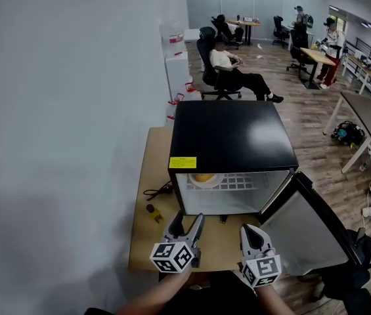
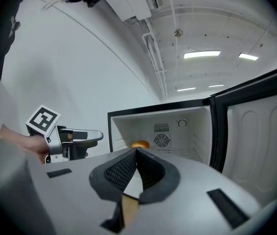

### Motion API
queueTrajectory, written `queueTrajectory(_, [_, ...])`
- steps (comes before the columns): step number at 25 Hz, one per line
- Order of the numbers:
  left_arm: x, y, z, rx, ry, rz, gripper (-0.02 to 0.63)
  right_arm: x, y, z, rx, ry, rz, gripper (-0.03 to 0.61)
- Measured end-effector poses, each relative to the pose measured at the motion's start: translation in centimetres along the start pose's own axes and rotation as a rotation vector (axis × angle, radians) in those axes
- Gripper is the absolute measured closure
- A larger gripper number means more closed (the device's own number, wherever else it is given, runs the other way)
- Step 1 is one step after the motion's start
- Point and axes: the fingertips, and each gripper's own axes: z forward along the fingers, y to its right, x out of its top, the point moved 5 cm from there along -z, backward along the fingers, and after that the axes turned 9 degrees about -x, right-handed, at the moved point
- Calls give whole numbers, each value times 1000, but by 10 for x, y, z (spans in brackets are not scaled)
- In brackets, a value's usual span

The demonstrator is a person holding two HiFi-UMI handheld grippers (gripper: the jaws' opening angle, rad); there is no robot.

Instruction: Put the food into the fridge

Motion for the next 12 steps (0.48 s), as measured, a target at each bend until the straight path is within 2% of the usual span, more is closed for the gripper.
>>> queueTrajectory(5, [11, 9, -43, -1, 43, 31, 319, 2, -9, -14, -9, 1, -1, 518])
queueTrajectory(6, [12, 9, -51, 1, 51, 40, 352, 3, -10, -17, -13, 4, -5, 518])
queueTrajectory(9, [15, 14, -68, -7, 65, 56, 538, 10, -12, -25, -20, 14, -14, 518])
queueTrajectory(10, [15, 16, -70, -10, 56, 63, 572, 11, -14, -27, -20, 15, -15, 518])
queueTrajectory(12, [13, 22, -72, -37, 35, 70, 591, 12, -19, -29, -17, 13, -11, 518])
